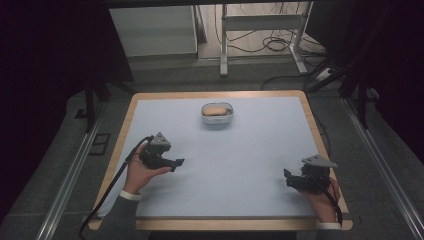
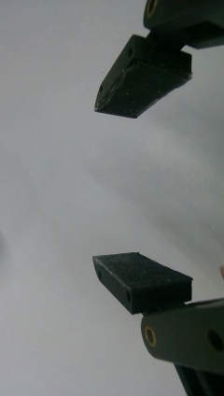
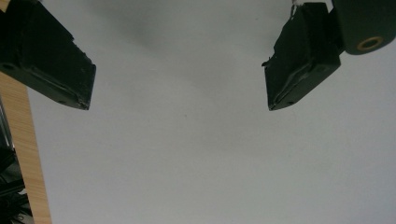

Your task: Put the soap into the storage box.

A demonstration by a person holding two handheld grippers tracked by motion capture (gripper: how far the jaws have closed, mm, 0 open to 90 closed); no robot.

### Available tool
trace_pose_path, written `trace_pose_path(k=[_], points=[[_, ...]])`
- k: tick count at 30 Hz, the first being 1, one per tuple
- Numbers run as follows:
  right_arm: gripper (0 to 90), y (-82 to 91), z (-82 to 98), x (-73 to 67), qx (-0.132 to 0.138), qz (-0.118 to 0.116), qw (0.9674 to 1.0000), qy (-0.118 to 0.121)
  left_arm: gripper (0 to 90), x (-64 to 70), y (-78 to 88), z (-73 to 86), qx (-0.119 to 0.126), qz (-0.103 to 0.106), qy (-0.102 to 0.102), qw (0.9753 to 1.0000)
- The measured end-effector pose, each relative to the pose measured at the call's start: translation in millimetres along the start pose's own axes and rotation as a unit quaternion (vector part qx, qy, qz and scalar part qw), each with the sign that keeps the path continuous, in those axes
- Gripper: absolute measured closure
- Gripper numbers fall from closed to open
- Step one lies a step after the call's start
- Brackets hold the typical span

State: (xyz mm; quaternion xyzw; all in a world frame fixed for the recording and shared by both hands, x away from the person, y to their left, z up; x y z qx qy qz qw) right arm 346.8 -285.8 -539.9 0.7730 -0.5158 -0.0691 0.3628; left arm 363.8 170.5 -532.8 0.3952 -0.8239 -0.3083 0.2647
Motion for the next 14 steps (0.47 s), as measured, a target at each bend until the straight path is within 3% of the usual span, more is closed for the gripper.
trace_pose_path(k=[4, 12, 14], points=[[8.8, -0.1, -1.2, -1.0, 0.005, -0.001, 1.0000, 0.001, 22.0, -1.7, -2.4, 5.9, -0.012, -0.008, -0.003, 0.9999], [8.8, 1.3, -3.9, -1.7, 0.017, -0.003, 0.9998, 0.000, 21.5, -0.4, -1.7, 5.8, -0.002, -0.003, 0.005, 1.0000], [8.8, 1.7, -8.3, -2.0, 0.036, -0.017, 0.9992, -0.010, 21.2, -0.3, -0.9, 5.5, -0.001, -0.001, 0.009, 1.0000]])
Point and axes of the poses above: each handheld gripper's, and its own axes: y roughly backward along the jaws, z roughly out of its underside, x roughly to its right, the point moved 5 cm from there along -y, roughly forward along the jaws, and after that the axes turned 12 degrees about y, right-handed, at the moved point
